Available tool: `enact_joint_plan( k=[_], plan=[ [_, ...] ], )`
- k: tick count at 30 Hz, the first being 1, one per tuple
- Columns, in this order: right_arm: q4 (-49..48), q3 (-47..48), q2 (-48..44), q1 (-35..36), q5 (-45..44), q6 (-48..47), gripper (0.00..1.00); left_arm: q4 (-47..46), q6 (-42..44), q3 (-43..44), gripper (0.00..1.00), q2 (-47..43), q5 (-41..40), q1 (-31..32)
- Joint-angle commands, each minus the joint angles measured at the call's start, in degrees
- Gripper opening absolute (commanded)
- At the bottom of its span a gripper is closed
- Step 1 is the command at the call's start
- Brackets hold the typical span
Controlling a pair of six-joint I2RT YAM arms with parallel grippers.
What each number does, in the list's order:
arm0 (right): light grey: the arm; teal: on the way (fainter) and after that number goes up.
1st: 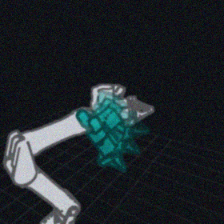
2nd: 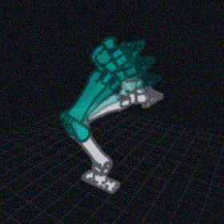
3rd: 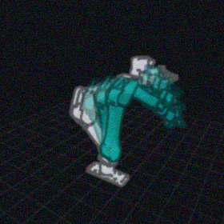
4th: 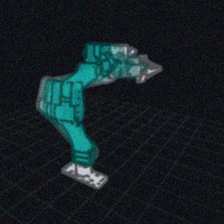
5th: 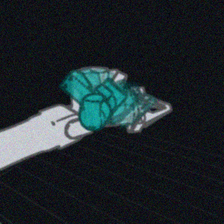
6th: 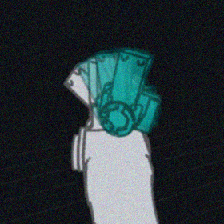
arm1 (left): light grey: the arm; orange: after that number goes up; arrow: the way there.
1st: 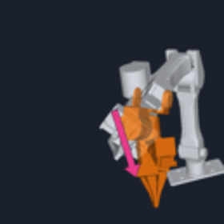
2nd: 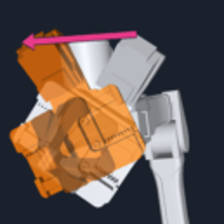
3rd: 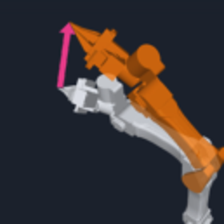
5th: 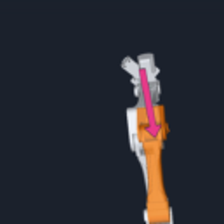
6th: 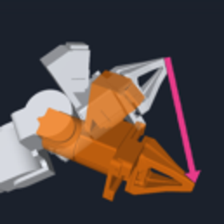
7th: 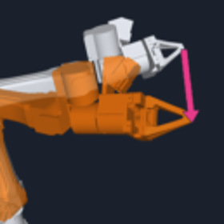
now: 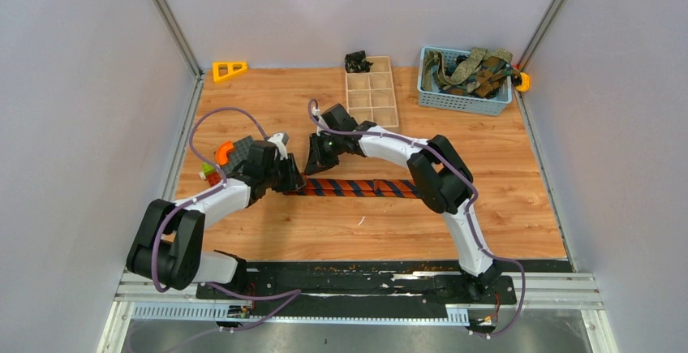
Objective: Roll the ties
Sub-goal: Roll the tie at the center of the board.
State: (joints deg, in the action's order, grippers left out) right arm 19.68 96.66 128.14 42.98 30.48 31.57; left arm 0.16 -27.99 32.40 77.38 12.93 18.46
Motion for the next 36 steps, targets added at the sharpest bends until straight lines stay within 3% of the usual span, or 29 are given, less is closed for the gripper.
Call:
enact_joint_plan(
  k=[1,20,36],
  plan=[
    [-1.14,-0.03,-4.09,0.05,0.11,-0.75,0.07,0.10,0.67,0.50,0.44,-0.60,1.26,0.35],
    [-0.83,-1.35,-5.46,1.10,0.95,-0.38,0.07,1.76,-0.25,1.53,0.57,-5.71,2.86,0.35],
    [-0.96,-2.33,-3.55,1.92,0.29,-0.92,0.06,8.84,1.54,3.10,0.63,-12.62,-3.61,0.25]
  ],
)
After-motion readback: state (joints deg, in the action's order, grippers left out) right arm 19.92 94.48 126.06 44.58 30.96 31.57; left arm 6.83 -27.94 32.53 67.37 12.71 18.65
